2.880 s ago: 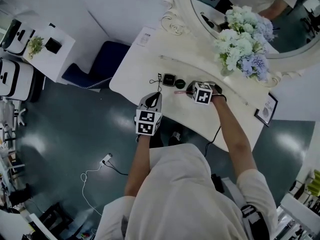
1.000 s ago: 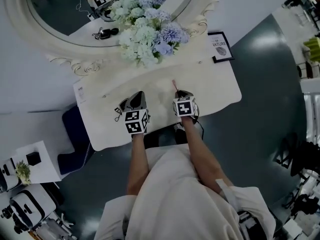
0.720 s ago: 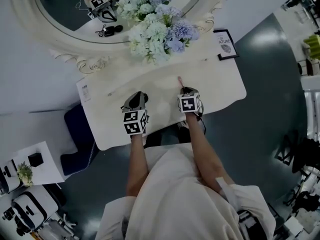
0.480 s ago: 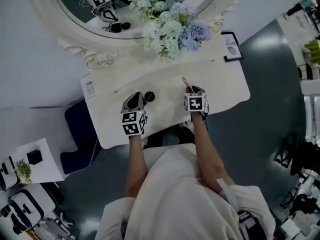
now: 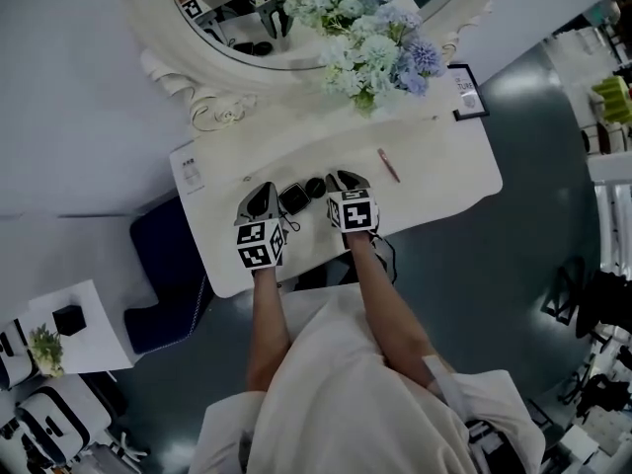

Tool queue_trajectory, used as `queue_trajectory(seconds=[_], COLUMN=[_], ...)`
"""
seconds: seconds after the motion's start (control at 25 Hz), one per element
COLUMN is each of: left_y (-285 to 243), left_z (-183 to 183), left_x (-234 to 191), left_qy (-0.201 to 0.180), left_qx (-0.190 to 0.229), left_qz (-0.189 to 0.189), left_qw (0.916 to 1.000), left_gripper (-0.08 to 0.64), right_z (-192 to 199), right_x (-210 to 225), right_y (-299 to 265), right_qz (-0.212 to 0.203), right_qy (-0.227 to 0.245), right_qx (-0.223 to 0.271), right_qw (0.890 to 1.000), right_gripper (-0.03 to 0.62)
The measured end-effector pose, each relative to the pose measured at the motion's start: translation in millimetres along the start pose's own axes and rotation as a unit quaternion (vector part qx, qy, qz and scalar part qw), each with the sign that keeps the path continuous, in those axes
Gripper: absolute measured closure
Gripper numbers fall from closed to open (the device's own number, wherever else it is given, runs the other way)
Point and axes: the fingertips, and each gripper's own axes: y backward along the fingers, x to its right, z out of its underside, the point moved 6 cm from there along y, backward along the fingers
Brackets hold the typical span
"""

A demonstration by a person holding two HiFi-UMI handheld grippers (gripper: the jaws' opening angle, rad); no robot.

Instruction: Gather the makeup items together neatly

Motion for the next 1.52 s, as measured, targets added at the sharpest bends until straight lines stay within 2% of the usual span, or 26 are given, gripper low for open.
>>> queue_trajectory(seconds=[0.2, 0.4, 0.48, 0.6, 0.64, 0.68, 1.08, 1.52], left_y=[5.6, 13.9, 17.9, 20.8, 20.6, 20.1, 6.7, -2.6], left_z=[1.5, 3.9, 5.0, 8.3, 9.1, 9.9, 11.1, 8.0], left_x=[-18.2, -30.7, -36.6, -44.0, -45.4, -46.0, -21.0, 29.4], left_qy=[0.000, -0.006, -0.006, -0.004, -0.004, -0.003, 0.000, 0.030], left_qx=[0.004, -0.001, -0.002, -0.006, -0.007, -0.008, -0.009, 0.006], left_qz=[0.004, 0.003, 0.000, -0.004, -0.005, -0.006, 0.001, -0.025], left_qw=[1.0000, 1.0000, 1.0000, 1.0000, 1.0000, 0.9999, 1.0000, 0.9992], left_gripper=[0.546, 0.546, 0.546, 0.546, 0.546, 0.546, 0.546, 0.546], right_z=[14.7, 28.7, 30.5, 29.2, 28.6, 28.6, 16.5, 8.2], right_x=[-42.4, -43.7, -44.3, -45.1, -44.8, -44.8, -29.8, 27.8], right_y=[-14.0, -27.6, -30.3, -31.9, -32.1, -32.4, -15.3, 8.6], right_qz=[0.022, 0.048, 0.059, 0.075, 0.077, 0.076, 0.046, 0.020], right_qy=[-0.005, -0.043, -0.044, -0.035, -0.035, -0.034, 0.010, 0.048], right_qx=[-0.005, -0.027, -0.031, -0.032, -0.030, -0.028, -0.002, -0.005], right_qw=[1.000, 0.998, 0.997, 0.996, 0.996, 0.996, 0.999, 0.999], right_gripper=[0.462, 0.446, 0.446, 0.477, 0.520, 0.541, 0.548, 0.548])
